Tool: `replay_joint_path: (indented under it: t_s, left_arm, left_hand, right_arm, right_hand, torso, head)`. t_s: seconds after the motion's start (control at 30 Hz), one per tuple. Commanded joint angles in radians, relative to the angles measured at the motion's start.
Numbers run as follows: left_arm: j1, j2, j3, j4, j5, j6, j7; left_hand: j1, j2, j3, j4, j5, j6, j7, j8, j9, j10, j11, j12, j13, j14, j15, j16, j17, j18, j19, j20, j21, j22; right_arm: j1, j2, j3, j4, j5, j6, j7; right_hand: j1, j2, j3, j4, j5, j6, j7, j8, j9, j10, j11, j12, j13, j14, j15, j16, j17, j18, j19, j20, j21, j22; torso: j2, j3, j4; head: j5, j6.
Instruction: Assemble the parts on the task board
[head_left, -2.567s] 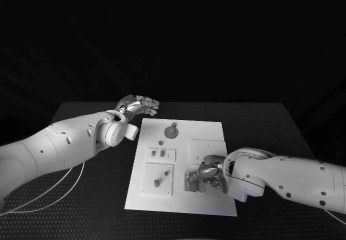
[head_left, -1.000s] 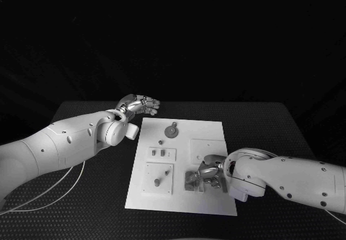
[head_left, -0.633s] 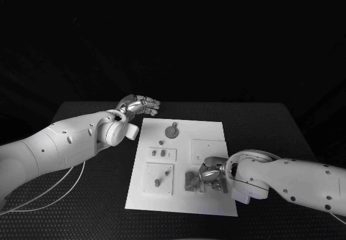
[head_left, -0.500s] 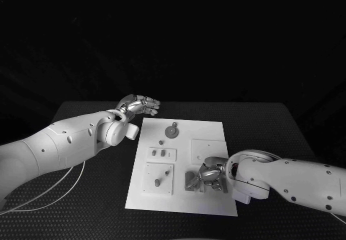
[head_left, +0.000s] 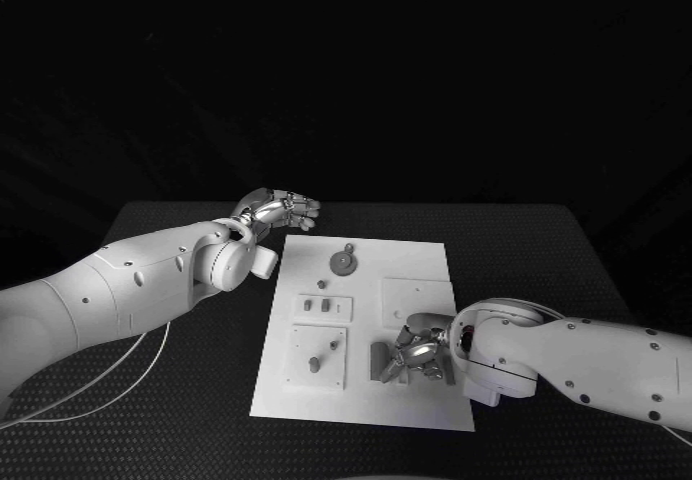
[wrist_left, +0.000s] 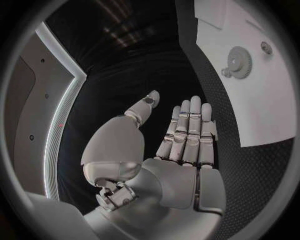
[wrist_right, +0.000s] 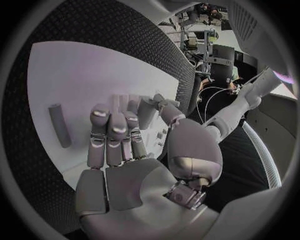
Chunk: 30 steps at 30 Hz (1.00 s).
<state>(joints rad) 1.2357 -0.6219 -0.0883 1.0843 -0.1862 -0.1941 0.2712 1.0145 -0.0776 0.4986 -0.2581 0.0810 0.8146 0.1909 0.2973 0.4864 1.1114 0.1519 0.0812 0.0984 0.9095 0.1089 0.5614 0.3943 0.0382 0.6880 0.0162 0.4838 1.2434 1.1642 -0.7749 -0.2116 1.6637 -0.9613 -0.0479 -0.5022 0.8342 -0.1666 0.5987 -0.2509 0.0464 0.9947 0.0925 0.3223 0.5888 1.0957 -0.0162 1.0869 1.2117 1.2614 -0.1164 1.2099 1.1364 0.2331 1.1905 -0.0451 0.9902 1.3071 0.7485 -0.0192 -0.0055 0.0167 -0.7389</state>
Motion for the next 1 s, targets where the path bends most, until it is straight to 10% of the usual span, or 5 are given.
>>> replay_joint_path:
  t_s: [0.03,0.3,0.53,0.73,1.0]
  left_arm:
    - [0.001,0.001,0.001,0.002,0.005,0.014,0.006]
    - [0.001,0.0,0.001,0.002,0.005,0.015,0.005]
    - [0.001,0.0,0.001,0.002,0.005,0.014,0.004]
    - [0.001,0.0,0.001,0.002,0.005,0.014,0.003]
    - [0.001,0.0,0.001,0.001,0.005,0.014,0.001]
  left_hand:
    - [-0.011,0.003,-0.002,0.007,-0.005,-0.004,-0.004,0.005,-0.002,-0.001,0.003,0.003,-0.001,-0.001,0.008,-0.006,0.002,0.013,0.005,0.0,-0.006,0.001]
    - [-0.012,0.004,-0.002,0.008,-0.005,-0.004,-0.004,0.005,-0.002,-0.001,0.003,0.003,-0.002,-0.001,0.008,-0.007,0.003,0.013,0.005,0.0,-0.006,0.002]
    - [-0.012,0.004,-0.002,0.008,-0.005,-0.004,-0.004,0.005,-0.002,-0.001,0.003,0.003,-0.002,-0.001,0.008,-0.008,0.003,0.013,0.005,0.0,-0.007,0.002]
    - [-0.012,0.004,-0.001,0.008,-0.005,-0.003,-0.005,0.006,-0.002,-0.001,0.003,0.003,-0.002,-0.001,0.008,-0.008,0.004,0.013,0.005,0.0,-0.007,0.002]
    - [-0.011,0.004,-0.001,0.008,-0.005,-0.003,-0.005,0.006,-0.002,-0.001,0.003,0.004,-0.003,-0.001,0.008,-0.009,0.005,0.013,0.005,0.0,-0.008,0.003]
  right_arm:
    - [-0.004,0.001,-0.002,-0.004,-0.04,0.008,-0.016]
    - [-0.004,-0.001,-0.002,-0.008,-0.041,0.004,-0.018]
    - [-0.004,0.0,-0.002,-0.009,-0.04,0.017,-0.019]
    - [-0.004,0.0,-0.003,-0.009,-0.029,0.03,-0.008]
    - [-0.004,-0.001,-0.003,-0.008,-0.016,0.035,0.003]
  right_hand:
    - [0.011,0.008,0.013,0.003,0.002,0.011,0.0,0.002,0.001,0.006,-0.001,0.0,-0.001,0.004,-0.003,-0.004,0.0,0.028,0.006,0.003,-0.001,-0.001]
    - [-0.009,0.042,0.116,0.073,0.003,0.025,-0.002,-0.003,-0.001,0.019,-0.003,-0.003,-0.005,0.012,-0.005,-0.006,0.0,0.029,0.012,0.013,0.001,-0.003]
    - [0.003,0.041,0.178,0.06,0.005,0.03,-0.002,-0.007,-0.002,0.023,-0.003,-0.003,-0.005,0.016,-0.004,-0.008,0.002,0.029,0.014,0.013,0.006,0.0]
    - [-0.032,-0.048,0.086,0.001,0.028,0.031,0.0,-0.011,-0.003,0.024,0.0,-0.004,-0.003,0.019,-0.002,-0.01,0.004,0.029,0.016,0.017,0.012,0.002]
    - [-0.059,-0.091,0.011,-0.006,0.005,0.025,0.001,-0.015,-0.001,0.017,0.0,-0.006,-0.001,0.014,-0.002,-0.013,0.006,0.029,0.01,0.014,0.006,-0.002]
  torso:
    - [0.0,-0.0001,0.0002]
    - [0.0,-0.0002,-0.0001]
    - [0.0,-0.0003,-0.0004]
    - [0.0,-0.0004,-0.0001]
    - [0.0,-0.0001,-0.0001]
  head:
    - [0.0,-0.001]
    - [0.0,-0.002]
    - [0.0,-0.002]
    - [0.0,-0.002]
    - [0.0,-0.001]
